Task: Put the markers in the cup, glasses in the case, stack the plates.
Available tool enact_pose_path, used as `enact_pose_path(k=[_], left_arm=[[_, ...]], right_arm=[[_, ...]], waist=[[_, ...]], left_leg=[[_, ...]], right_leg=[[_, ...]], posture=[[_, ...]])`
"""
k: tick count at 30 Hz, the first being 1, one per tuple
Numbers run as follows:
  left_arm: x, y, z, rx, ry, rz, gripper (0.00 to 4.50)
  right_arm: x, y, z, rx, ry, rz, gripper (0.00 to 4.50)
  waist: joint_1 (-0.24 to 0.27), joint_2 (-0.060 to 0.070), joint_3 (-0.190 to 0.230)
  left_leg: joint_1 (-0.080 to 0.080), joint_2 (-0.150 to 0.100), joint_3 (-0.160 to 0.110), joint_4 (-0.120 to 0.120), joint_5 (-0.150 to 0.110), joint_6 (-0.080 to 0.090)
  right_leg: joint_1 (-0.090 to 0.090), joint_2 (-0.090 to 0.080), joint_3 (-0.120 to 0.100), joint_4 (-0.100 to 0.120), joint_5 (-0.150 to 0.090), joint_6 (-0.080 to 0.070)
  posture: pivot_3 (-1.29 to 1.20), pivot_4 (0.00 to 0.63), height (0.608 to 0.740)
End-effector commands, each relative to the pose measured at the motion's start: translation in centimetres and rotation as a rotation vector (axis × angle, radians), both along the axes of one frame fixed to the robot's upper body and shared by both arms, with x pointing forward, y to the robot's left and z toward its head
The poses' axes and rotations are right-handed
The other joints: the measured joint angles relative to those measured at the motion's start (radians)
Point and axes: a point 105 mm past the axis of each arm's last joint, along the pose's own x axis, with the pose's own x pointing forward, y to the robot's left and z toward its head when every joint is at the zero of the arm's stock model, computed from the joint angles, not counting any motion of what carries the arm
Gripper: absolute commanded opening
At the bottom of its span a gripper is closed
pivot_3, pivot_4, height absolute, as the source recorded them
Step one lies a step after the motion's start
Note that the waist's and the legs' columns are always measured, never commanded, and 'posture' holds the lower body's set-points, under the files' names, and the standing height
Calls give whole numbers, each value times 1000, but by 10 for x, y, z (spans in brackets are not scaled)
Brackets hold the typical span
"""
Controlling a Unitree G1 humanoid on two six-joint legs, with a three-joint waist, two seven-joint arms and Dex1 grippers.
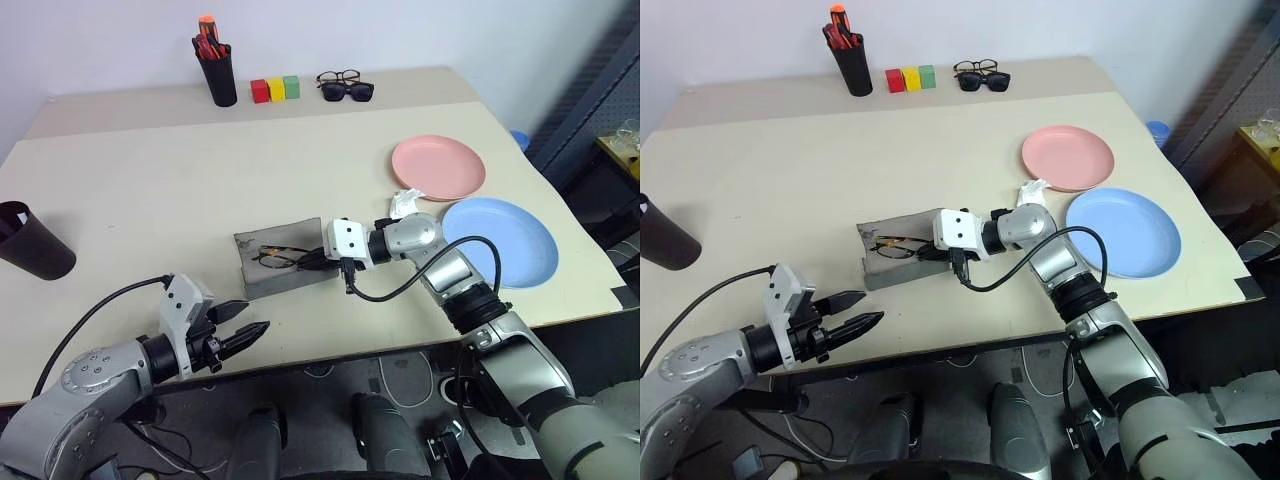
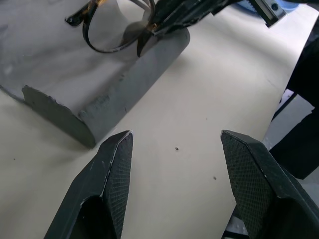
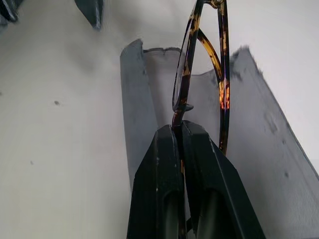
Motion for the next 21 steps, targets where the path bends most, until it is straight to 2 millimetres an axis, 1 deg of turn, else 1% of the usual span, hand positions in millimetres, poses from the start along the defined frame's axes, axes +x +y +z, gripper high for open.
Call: enact_pose_path(k=[1,4,5,8,10,13,14,15,17,18,19,20,21], left_arm=[[-2,-4,11,-2,-56,-17,2867],[-2,-3,11,-7,-56,-13,2867],[-1,-2,11,-8,-57,-10,2867],[1,0,12,-12,-58,-2,2867],[3,1,13,-24,-62,7,2867],[10,1,24,-66,-89,25,2867],[17,4,34,-92,-117,43,2867],[22,5,40,-110,-135,55,2867],[36,11,58,-140,-190,89,2867],[44,15,66,-159,-211,117,2607],[49,18,72,-173,-223,137,2285],[58,23,80,-170,-241,155,1964],[67,26,88,-161,-258,174,1491]], right_arm=[[3,-4,5,-19,-16,3,77],[3,-4,7,-19,-28,4,1010],[3,-4,7,-16,-33,4,1405],[4,-4,12,13,-46,-15,2929],[3,-5,18,59,-24,-40,2929],[4,-8,40,192,47,-109,2929],[4,-16,53,275,87,-154,2929],[3,-21,62,327,115,-183,2929],[-5,-44,75,418,162,-255,2929],[-10,-56,78,441,185,-296,2961],[-13,-64,79,454,203,-325,2971],[-21,-77,77,458,221,-360,2971],[-28,-88,74,459,241,-397,2971]], waist=[[0,0,0],[0,0,0],[0,0,0],[-1,0,0],[-1,0,0],[0,0,0],[5,0,0],[13,0,0],[26,0,0],[34,0,0],[35,-1,0],[38,-1,0],[41,-1,-1]], left_leg=[[0,0,0,0,0,0],[0,0,0,0,0,0],[0,0,0,0,0,0],[0,0,0,0,0,0],[0,0,0,0,0,0],[0,0,0,0,0,0],[0,0,0,0,0,0],[0,0,-1,0,0,0],[0,0,-1,1,0,0],[0,0,-2,1,0,0],[0,0,-2,1,0,0],[0,0,-2,2,0,0],[0,-1,-2,2,0,0]], right_leg=[[0,0,0,0,0,0],[0,0,0,0,0,0],[0,0,0,0,0,0],[0,0,0,0,0,0],[0,0,0,0,0,0],[0,0,0,0,0,0],[0,0,0,0,0,0],[0,0,0,1,0,0],[0,0,0,1,0,0],[1,0,0,1,0,0],[2,0,-1,0,0,0],[3,0,-1,-1,0,0],[3,0,-1,-1,0,0]], posture=[[0,150,740],[0,150,740],[0,150,740],[0,150,740],[0,150,740],[0,150,740],[0,150,740],[0,150,740],[0,150,740],[0,150,740],[0,150,740],[0,150,740],[0,150,740]])
